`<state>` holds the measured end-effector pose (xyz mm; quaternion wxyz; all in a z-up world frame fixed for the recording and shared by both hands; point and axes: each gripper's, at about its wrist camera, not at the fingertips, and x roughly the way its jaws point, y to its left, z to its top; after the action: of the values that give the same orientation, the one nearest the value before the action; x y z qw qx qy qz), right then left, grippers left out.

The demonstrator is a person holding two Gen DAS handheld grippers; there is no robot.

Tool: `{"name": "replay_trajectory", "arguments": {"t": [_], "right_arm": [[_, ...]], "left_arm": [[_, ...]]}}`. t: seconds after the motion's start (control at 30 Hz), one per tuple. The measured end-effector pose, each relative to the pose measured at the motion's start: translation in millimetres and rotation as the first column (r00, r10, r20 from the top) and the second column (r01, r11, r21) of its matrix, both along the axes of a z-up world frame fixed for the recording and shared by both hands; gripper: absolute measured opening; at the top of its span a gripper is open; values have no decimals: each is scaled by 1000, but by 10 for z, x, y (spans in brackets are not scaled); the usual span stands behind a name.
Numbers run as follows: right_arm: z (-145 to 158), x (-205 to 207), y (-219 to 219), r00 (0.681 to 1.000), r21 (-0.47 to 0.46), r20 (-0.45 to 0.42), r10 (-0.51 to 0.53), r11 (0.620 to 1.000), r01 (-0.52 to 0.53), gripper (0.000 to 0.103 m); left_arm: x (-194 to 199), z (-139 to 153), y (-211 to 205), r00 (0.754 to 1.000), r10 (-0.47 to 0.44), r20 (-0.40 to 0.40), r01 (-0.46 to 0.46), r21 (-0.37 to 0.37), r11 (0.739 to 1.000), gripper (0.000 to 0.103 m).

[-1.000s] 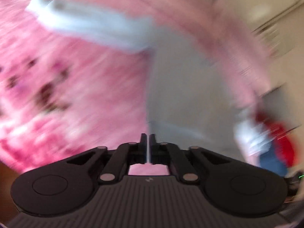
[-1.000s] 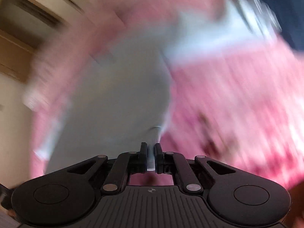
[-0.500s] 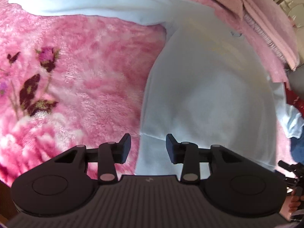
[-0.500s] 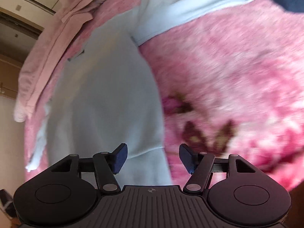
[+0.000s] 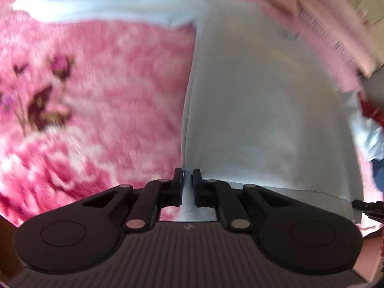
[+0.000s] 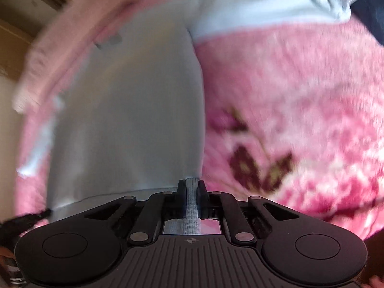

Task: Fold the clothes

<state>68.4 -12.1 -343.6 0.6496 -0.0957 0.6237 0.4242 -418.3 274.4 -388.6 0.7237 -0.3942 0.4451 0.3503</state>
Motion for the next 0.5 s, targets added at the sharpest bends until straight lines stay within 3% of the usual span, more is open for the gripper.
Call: {"name": "replay_trajectory", "arguments": {"t": [0.07, 0.17, 0.2, 0.33, 0.43, 0.5], "right_arm": [[-100, -55, 120, 1000, -62, 26, 7, 998, -6, 12], [-1, -79, 232, 997, -95, 72, 42, 995, -35, 40], [53, -61, 244, 994, -95, 97, 39, 995, -29, 54], [182, 131, 288, 987, -68, 149, -58, 995, 68, 57], [147, 293, 422, 981, -62, 123, -152, 985, 161, 57], [163, 300, 571, 979, -53, 125, -161, 984, 168, 57]], "left_arm": [[73, -34, 24, 1000, 0, -25, 0, 0, 1000, 9], [-15, 72, 110, 1000, 3, 14, -3, -10, 1000, 17], [-93, 124, 177, 999, 29, 27, -29, -2, 1000, 18], [-440, 307, 589, 976, 202, 79, -207, 58, 977, 30], [-698, 315, 1051, 915, 396, 79, -402, 114, 908, 47], [-845, 278, 1405, 857, 511, 72, -516, 149, 844, 49]]}}
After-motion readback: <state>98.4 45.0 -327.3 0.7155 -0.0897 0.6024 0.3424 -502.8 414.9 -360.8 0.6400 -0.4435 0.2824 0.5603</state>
